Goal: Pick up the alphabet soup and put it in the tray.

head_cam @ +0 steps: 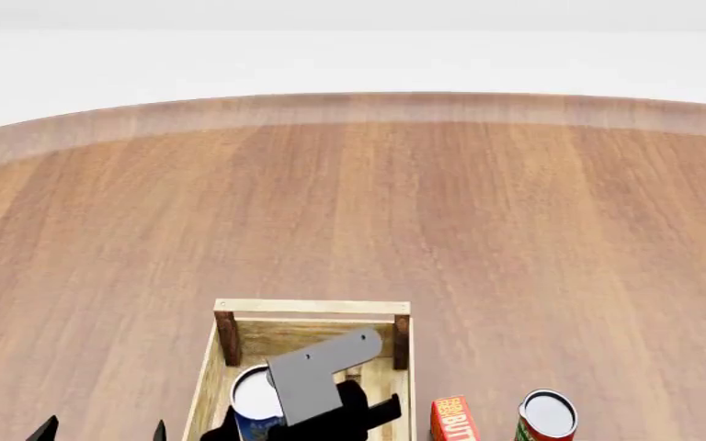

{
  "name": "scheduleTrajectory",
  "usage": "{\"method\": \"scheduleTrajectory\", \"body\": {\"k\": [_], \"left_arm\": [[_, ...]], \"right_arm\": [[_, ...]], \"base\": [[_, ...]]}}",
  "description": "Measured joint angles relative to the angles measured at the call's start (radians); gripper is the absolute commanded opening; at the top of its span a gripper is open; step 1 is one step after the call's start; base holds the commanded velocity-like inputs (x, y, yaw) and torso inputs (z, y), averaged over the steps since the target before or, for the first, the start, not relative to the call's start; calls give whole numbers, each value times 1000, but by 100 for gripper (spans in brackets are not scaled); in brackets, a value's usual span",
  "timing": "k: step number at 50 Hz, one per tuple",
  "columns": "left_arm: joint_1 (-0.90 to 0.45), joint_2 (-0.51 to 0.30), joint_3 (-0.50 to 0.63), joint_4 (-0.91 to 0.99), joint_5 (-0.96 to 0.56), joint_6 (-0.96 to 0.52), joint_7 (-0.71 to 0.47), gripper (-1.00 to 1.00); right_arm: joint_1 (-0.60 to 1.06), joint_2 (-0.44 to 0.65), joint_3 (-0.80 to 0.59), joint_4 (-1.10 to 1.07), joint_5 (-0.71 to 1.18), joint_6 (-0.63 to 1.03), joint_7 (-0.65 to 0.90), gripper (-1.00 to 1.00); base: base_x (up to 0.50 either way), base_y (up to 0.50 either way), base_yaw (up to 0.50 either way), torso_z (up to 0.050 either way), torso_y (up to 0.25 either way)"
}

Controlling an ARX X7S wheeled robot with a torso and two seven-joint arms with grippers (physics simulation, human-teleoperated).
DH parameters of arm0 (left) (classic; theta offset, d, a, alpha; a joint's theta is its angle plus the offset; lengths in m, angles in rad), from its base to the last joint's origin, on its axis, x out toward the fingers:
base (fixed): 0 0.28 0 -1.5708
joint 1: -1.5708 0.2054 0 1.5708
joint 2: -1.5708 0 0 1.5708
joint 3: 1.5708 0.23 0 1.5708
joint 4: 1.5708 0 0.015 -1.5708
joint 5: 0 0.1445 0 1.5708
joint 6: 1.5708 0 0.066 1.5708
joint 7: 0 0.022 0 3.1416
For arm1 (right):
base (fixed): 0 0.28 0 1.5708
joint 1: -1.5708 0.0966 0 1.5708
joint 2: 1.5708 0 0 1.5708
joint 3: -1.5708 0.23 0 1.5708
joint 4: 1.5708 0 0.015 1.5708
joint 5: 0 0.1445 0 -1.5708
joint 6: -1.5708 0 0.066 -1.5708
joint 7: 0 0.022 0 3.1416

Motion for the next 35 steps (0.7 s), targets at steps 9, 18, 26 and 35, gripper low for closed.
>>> {"method": "scheduleTrajectory", "body": {"k": [9, 18, 26, 35], "left_arm": [[0, -2, 2, 2, -1, 1, -3, 100], [-2, -3, 4, 0, -3, 3, -4, 100], [-1, -6, 6, 3, -4, 3, -7, 100], [0, -8, 9, 4, -5, 4, -10, 100]], "right_arm": [[4, -8, -8, 37, 2, -18, -9, -100], [9, -16, -16, 80, 2, -38, -17, -100], [14, -26, -24, 125, 3, -59, -25, -100], [21, -37, -34, 179, 7, -86, -35, -100]], "base": [[0, 0, 0, 0, 0], [0, 0, 0, 0, 1], [0, 0, 0, 0, 0], [0, 0, 0, 0, 1]]}}
